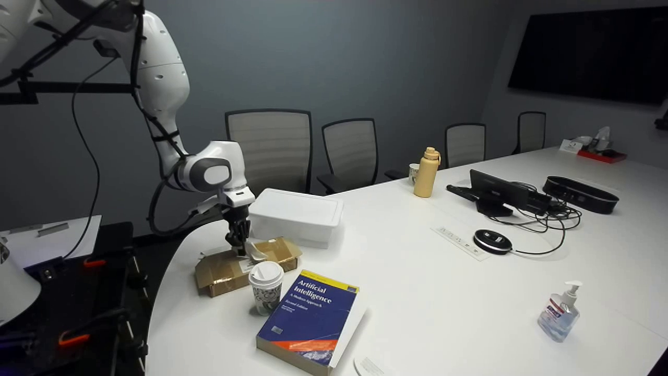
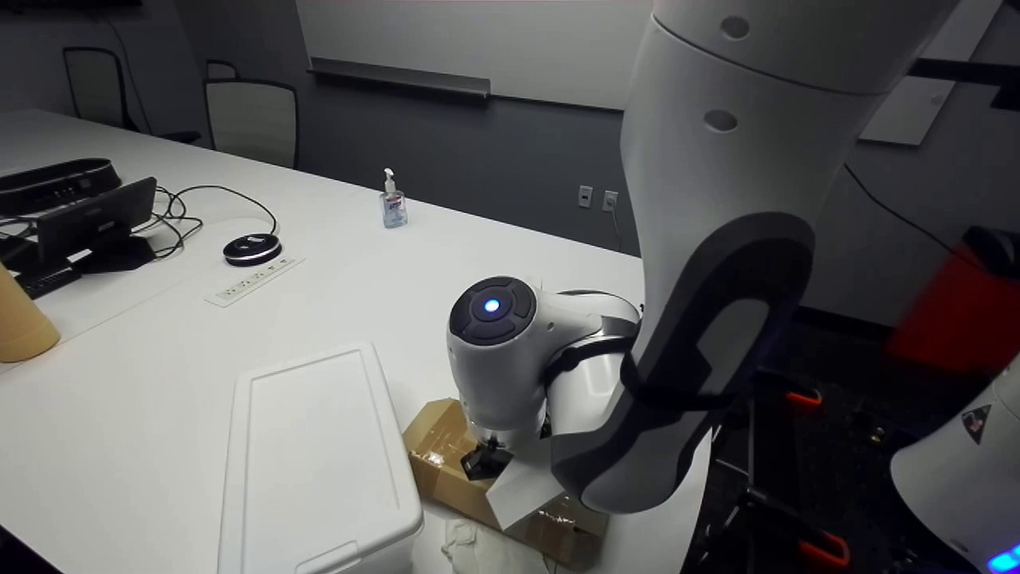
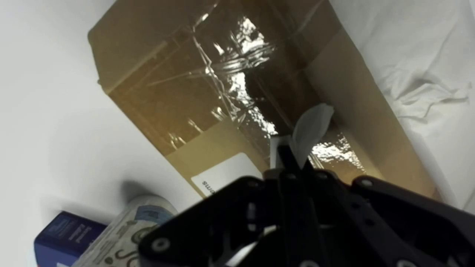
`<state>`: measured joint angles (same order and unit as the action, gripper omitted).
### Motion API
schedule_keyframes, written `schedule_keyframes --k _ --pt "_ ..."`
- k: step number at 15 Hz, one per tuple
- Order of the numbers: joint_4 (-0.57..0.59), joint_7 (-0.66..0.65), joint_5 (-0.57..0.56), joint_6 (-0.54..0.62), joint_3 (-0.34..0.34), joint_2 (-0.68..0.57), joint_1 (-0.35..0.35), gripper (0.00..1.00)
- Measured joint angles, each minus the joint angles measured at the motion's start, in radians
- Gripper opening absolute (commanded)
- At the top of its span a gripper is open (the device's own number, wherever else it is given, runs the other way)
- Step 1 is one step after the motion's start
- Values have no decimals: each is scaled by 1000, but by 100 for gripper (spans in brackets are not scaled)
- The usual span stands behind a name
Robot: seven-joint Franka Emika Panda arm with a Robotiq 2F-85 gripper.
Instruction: Clean the box
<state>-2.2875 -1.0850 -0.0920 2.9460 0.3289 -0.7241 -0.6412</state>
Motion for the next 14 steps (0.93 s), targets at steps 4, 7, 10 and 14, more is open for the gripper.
schedule_keyframes --k 4,7,10,14 --pt "0 -22 11 24 77 -23 -65 0" --pt "-3 -22 12 7 140 -37 -128 0" --pt "-2 -14 11 -43 146 -38 -153 0" --pt "-1 63 11 -70 74 -19 -105 0"
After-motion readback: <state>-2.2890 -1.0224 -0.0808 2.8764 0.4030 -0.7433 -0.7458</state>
